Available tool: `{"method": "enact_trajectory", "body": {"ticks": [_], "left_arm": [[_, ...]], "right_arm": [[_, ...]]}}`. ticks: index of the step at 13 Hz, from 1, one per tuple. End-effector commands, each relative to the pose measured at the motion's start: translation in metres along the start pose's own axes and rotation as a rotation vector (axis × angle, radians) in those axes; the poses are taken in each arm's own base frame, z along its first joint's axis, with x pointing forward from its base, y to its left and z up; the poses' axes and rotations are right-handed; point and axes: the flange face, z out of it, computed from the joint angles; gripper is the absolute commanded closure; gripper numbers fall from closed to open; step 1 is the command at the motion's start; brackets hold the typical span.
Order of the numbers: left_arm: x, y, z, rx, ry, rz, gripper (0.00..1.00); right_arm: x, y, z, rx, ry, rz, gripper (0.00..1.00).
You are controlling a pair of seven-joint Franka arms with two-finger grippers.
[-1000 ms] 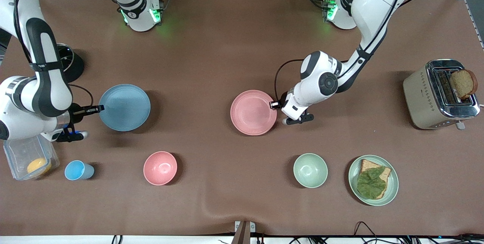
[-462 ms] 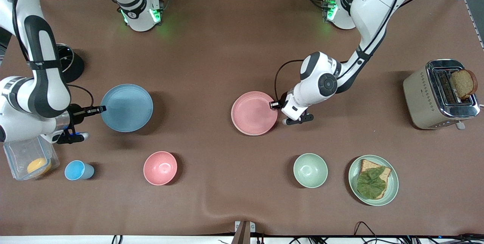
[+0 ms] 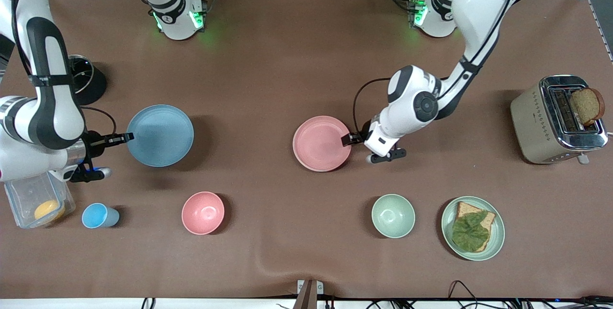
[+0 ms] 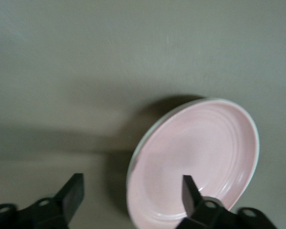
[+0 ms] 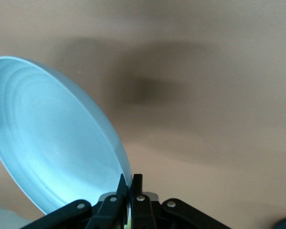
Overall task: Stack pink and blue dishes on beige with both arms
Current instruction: 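Withdraw the left gripper while the right gripper carries the blue plate over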
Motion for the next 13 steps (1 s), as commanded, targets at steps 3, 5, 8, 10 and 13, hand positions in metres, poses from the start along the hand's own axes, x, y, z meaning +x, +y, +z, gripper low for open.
{"method": "enact_trajectory", "body": {"ticks": [3, 5, 8, 10, 13], "left_arm": [[0.012, -0.019, -0.156, 0.211, 0.149, 0.09, 0.0], [0.017, -0.021, -0.215, 0.259, 0.16, 0.071, 0.0], [0.039, -0.032, -0.314, 0.274, 0.184, 0.007, 0.0], [0.04, -0.04, -0.35, 0.28, 0.185, -0.011, 0.0], [0.031, -0.044, -0.371, 0.351, 0.145, -0.023, 0.0]], "right_arm": [[0.013, -0.069, 0.001, 0.043, -0.022, 0.071, 1.0], [0.018, -0.099, 0.008, 0.088, -0.026, 0.093, 1.0], [0.024, -0.158, 0.027, 0.073, -0.044, 0.108, 1.0], [0.029, -0.195, 0.045, 0.123, -0.066, 0.118, 1.0], [0.043, -0.252, 0.078, 0.152, -0.042, 0.144, 1.0]]}}
